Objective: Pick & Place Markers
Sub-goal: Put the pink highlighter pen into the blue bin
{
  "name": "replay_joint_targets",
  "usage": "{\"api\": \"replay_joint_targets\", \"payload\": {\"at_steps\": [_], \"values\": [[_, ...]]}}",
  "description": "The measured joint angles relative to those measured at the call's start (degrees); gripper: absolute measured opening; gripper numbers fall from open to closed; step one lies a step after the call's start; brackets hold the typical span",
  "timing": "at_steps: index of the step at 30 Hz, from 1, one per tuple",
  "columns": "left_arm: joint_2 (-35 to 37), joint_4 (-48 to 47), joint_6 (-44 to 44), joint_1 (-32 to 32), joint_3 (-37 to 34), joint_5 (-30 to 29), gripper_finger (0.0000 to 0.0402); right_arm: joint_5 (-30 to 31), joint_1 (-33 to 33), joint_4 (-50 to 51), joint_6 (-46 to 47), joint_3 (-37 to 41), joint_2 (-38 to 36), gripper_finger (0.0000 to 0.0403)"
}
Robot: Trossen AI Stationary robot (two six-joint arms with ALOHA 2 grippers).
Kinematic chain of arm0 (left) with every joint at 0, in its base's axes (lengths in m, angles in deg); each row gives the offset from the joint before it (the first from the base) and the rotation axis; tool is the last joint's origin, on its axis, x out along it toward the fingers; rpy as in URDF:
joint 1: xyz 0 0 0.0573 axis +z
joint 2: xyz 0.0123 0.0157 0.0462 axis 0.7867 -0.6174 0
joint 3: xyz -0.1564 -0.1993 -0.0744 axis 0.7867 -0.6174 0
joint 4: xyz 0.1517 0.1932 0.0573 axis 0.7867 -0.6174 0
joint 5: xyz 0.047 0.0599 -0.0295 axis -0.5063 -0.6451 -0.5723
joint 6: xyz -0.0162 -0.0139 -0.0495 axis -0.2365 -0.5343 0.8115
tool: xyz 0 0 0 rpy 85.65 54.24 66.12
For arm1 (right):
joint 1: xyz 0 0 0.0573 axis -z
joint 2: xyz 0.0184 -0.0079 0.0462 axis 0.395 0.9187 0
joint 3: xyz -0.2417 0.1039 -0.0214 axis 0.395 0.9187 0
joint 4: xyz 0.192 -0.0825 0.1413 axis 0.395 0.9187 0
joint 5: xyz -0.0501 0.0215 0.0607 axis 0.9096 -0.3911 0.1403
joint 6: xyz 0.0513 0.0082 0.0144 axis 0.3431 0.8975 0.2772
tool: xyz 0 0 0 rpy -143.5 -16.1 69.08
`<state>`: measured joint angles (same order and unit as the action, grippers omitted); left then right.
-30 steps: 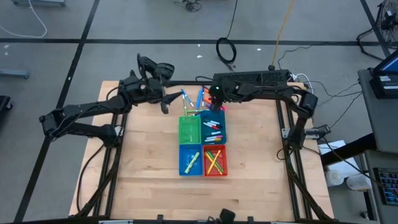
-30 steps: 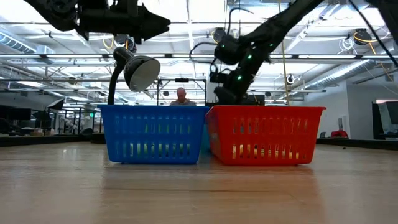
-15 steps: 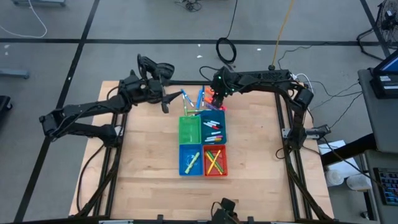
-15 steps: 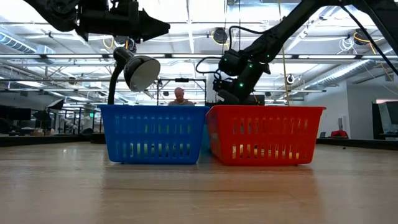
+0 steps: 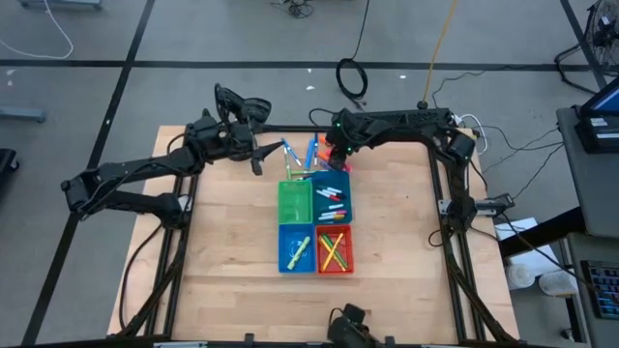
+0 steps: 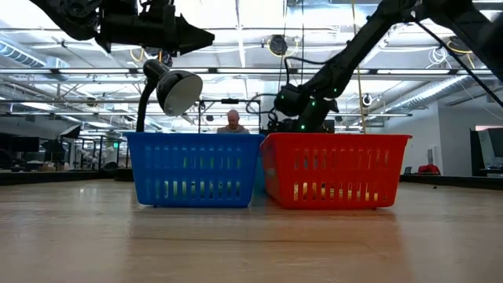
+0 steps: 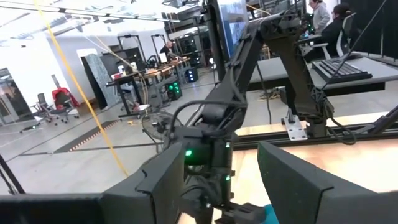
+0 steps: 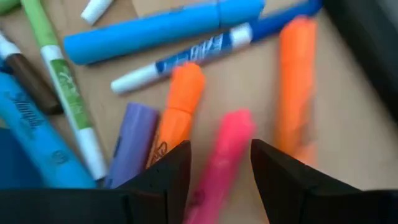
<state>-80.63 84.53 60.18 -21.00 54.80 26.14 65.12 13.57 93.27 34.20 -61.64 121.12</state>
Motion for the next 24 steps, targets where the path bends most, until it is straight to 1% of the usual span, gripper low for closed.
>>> {"api": "replay_joint_targets", "payload": {"at_steps": [3, 7, 19, 22, 24], "values": [[0.0, -0.2, 0.0, -0.03, 0.0, 0.02, 0.0209, -0.2, 0.74, 0.18, 0.17, -0.11, 1.36, 0.0155], [0.0, -1.01, 0.02, -0.02, 0.0, 0.0, 0.0209, 1.11, 1.22, 1.92, -1.66, -0.09, 1.46, 0.0147], [0.0, -2.09, -0.5, -0.02, 0.0, 0.0, 0.0209, 1.21, 1.0, 3.68, -2.05, 0.11, 0.26, 0.0068], [0.0, -2.1, -0.52, -0.02, 0.0, 0.0, 0.0209, 1.27, 0.63, 5.25, -2.06, 0.08, 0.14, 0.0055], [0.0, -2.16, -0.55, -0.02, 0.0, 0.0, 0.0209, 1.22, 0.45, 6.45, -2.07, 0.04, 0.12, 0.0054]]}}
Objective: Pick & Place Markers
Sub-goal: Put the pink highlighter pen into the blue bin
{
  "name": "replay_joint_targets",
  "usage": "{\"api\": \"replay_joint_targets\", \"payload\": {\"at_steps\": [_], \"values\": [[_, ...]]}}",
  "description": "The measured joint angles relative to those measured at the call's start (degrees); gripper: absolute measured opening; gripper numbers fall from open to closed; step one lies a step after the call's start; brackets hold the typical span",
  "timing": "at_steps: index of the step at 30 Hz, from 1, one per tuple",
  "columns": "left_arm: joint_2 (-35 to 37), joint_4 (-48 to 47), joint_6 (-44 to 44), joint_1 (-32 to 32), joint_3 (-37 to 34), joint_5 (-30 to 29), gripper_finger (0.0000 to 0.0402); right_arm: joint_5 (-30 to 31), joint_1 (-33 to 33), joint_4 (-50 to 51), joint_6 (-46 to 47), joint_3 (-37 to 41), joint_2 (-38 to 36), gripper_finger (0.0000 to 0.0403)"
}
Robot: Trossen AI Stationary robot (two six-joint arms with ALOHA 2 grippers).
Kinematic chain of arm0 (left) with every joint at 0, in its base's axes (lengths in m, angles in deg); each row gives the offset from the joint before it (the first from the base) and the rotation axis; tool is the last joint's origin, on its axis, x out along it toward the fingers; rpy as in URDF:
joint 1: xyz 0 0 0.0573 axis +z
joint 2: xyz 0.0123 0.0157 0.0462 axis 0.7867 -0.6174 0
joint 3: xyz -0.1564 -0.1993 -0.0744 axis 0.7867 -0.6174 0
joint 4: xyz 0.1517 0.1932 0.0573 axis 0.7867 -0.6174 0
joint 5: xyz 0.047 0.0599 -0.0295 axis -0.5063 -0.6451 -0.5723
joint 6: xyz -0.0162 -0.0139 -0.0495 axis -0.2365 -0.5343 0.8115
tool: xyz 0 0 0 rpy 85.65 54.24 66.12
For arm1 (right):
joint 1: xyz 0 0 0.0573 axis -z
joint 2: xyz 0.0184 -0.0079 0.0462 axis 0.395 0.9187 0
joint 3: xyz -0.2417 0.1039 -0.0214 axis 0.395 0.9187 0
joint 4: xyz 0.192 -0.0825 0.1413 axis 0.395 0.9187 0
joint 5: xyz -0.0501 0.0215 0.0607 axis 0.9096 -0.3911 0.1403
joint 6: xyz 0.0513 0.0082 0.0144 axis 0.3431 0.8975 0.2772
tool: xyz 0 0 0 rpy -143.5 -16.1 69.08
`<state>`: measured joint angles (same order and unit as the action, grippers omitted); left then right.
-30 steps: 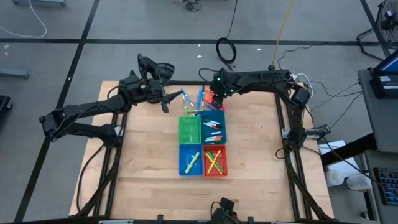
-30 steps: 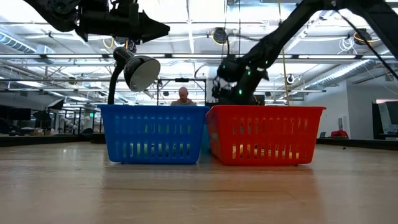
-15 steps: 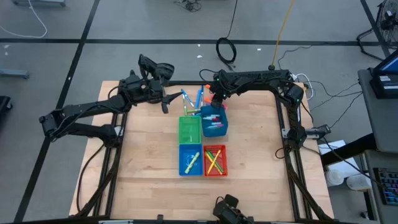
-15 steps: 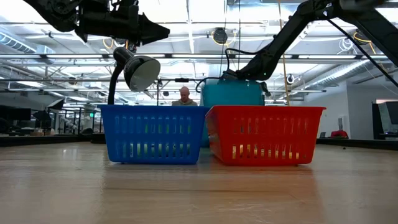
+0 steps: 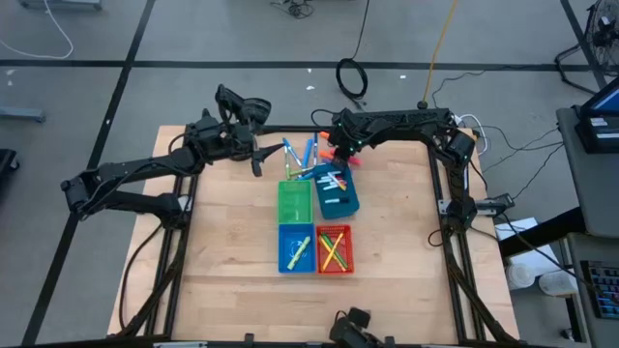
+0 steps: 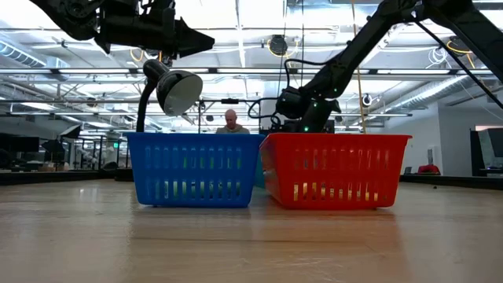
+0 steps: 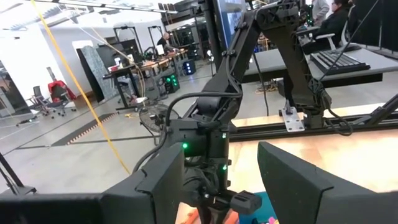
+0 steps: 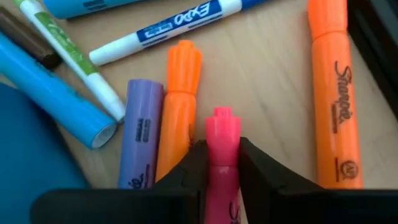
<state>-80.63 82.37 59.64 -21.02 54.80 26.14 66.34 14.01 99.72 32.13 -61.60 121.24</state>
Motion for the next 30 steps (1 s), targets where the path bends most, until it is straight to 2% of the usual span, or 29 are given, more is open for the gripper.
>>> {"api": "replay_joint_targets", "payload": {"at_steps": [9, 15, 30], "values": [[0.0, -0.9, -0.39, 0.0, 0.0, 0.0, 0.0209, -1.21, -2.04, 7.55, -0.32, -0.03, -0.04, 0.0052], [0.0, -0.96, -0.39, 0.0, 0.0, 0.0, 0.0209, -1.4, -3.65, 7.16, -1.36, 0.14, -2.11, 0.005], [0.0, -1.22, 0.84, -0.02, 0.0, 0.0, 0.0209, -1.63, -6.74, 3.55, -1.66, 0.19, -13.39, 0.0049]]}}
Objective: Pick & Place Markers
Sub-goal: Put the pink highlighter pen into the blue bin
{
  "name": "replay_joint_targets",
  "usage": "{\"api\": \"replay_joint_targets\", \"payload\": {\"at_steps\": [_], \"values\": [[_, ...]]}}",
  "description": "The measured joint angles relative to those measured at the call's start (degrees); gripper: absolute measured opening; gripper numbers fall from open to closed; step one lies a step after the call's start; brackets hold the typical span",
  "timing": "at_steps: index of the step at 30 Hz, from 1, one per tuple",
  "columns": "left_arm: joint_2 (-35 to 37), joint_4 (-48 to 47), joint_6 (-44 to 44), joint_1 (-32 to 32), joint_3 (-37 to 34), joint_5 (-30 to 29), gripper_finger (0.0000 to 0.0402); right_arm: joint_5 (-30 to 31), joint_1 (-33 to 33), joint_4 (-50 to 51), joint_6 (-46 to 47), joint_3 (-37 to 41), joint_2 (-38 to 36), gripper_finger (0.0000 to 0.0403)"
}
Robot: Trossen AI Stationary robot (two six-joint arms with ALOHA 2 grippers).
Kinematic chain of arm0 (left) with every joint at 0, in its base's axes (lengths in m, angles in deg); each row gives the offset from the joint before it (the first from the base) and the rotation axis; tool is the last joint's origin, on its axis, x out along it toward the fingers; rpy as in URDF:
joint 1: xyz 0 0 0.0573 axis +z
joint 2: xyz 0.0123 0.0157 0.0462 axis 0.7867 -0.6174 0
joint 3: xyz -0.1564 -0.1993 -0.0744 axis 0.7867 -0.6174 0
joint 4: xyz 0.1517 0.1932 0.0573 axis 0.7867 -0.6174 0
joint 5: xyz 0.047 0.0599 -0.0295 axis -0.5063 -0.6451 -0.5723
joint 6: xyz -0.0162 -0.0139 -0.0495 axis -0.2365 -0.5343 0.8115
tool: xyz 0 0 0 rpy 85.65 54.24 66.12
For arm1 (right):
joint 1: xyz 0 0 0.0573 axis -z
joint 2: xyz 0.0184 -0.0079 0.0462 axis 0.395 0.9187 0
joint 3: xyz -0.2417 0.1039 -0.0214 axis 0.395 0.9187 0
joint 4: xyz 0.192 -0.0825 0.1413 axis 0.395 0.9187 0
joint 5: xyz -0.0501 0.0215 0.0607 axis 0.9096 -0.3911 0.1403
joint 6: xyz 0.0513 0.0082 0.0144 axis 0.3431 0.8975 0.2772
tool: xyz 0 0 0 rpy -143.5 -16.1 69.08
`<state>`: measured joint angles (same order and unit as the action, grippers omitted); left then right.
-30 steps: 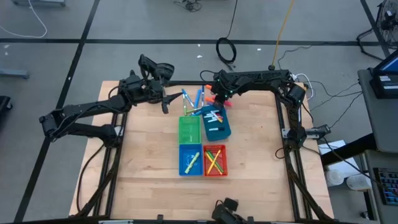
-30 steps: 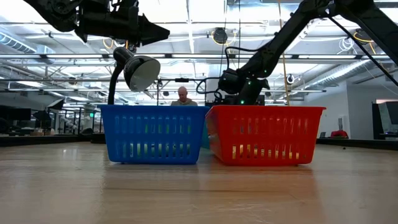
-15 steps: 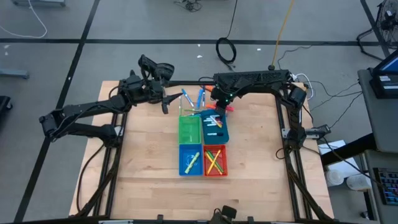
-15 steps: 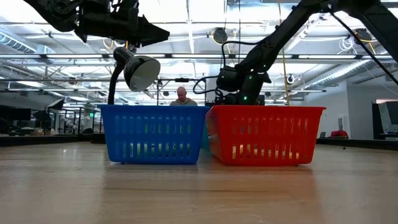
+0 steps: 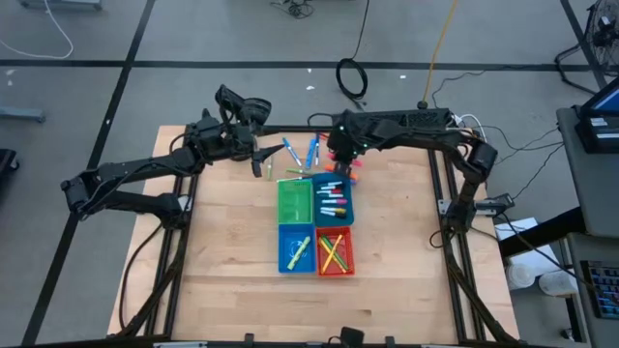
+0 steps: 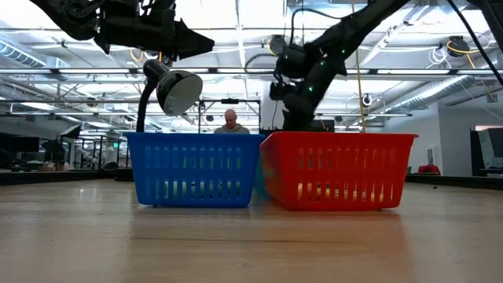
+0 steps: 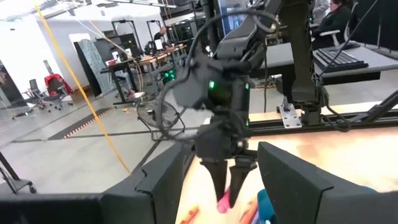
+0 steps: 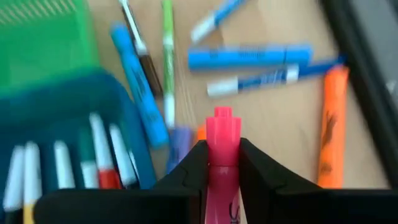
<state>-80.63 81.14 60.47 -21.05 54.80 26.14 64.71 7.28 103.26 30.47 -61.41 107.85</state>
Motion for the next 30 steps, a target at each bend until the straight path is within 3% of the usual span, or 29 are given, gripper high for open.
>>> {"api": "replay_joint_targets", "payload": {"at_steps": [6, 11, 15, 23, 30], "values": [[-0.07, -0.55, 0.13, -0.2, 0.0, 0.02, 0.0209, -1.68, -0.72, -5.85, -0.83, 0.01, -2.74, 0.0049], [-1.81, -0.23, 0.13, -0.59, 0.0, 0.04, 0.0209, -7.81, -1.53, -15.34, 1.22, 0.01, -3.77, 0.0049], [-4.39, 1.73, -2.0, -1.66, 0.0, 0.08, 0.0209, -8.31, -3.38, -27.05, 1.94, -0.01, -4.25, 0.0049], [-6.46, 5.15, -0.24, -2.32, 0.0, -0.48, 0.0209, -7.13, -7.49, -41.2, 3.47, -0.01, -4.19, 0.0049], [-4.56, 3.23, 0.11, -2.26, 0.01, -9.51, 0.0209, -0.75, -9.07, -43.62, 2.05, -0.03, -4.22, 0.0049]]}}
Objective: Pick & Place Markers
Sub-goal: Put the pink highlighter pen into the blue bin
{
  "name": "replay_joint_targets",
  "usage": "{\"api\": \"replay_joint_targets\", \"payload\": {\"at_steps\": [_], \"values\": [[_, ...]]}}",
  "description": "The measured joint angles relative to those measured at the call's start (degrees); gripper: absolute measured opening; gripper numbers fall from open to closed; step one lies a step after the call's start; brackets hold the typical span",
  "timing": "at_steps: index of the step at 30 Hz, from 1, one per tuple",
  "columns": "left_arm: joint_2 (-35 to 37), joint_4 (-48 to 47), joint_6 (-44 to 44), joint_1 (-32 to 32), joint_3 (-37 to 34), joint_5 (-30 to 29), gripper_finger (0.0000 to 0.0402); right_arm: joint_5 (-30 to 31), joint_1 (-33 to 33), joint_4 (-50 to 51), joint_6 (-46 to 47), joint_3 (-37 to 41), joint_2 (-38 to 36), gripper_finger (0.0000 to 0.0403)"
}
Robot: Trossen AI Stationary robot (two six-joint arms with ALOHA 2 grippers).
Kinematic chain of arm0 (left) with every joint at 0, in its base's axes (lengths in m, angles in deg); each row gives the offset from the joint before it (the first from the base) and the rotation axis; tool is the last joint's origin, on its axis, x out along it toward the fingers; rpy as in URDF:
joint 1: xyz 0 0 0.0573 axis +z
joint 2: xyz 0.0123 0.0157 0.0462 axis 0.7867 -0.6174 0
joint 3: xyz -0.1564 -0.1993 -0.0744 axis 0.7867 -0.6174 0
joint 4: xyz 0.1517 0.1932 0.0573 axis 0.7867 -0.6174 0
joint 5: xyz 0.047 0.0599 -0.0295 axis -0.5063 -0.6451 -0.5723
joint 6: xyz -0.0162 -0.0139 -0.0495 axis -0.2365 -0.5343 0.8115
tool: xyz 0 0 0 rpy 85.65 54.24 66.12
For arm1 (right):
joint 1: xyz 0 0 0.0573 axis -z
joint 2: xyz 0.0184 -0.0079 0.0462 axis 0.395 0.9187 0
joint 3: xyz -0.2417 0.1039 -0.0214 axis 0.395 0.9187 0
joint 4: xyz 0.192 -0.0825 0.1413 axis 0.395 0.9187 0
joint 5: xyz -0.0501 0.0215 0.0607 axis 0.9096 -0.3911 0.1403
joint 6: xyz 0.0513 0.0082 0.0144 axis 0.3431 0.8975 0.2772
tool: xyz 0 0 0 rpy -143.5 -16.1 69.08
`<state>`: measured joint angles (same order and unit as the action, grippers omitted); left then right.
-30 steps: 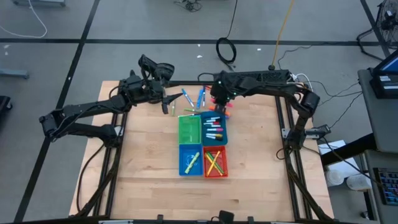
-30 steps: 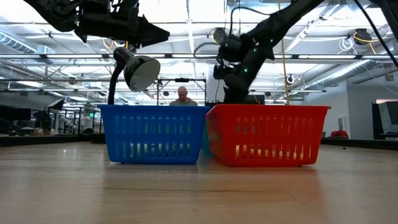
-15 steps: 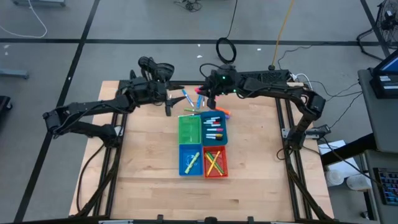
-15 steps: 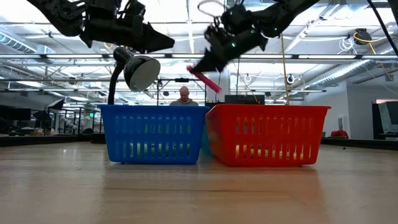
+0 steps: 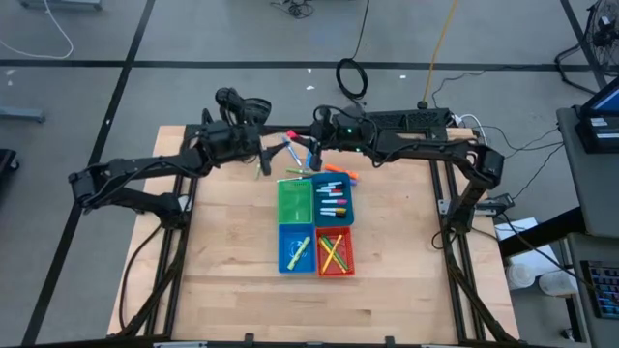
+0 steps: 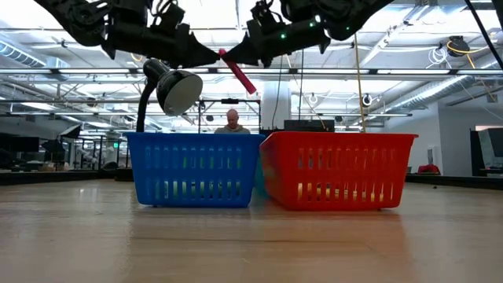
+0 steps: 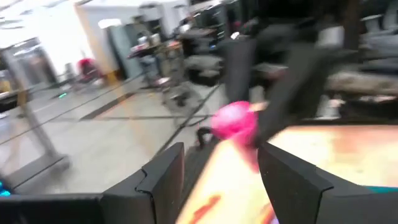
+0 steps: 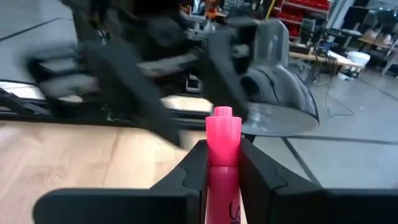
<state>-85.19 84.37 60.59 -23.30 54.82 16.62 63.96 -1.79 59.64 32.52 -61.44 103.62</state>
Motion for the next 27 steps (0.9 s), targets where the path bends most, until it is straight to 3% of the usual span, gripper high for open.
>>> {"api": "replay_joint_targets", "payload": {"at_steps": [7, 15, 27], "values": [[0.29, 0.16, 1.89, -0.02, -0.01, -6.11, 0.0209, 0.99, 0.21, -5.63, -1.03, -0.01, 0.05, 0.0049], [0.18, 4.03, 4.68, -1.31, -0.01, 4.6, 0.0209, 0.57, 0.02, -10.19, -3.25, -0.04, 0.07, 0.0049], [-0.49, 6.21, 5.13, -3.21, -0.01, 5.08, 0.0209, -0.46, -4.14, -12.5, -5.26, -0.04, 0.0, 0.0049]]}}
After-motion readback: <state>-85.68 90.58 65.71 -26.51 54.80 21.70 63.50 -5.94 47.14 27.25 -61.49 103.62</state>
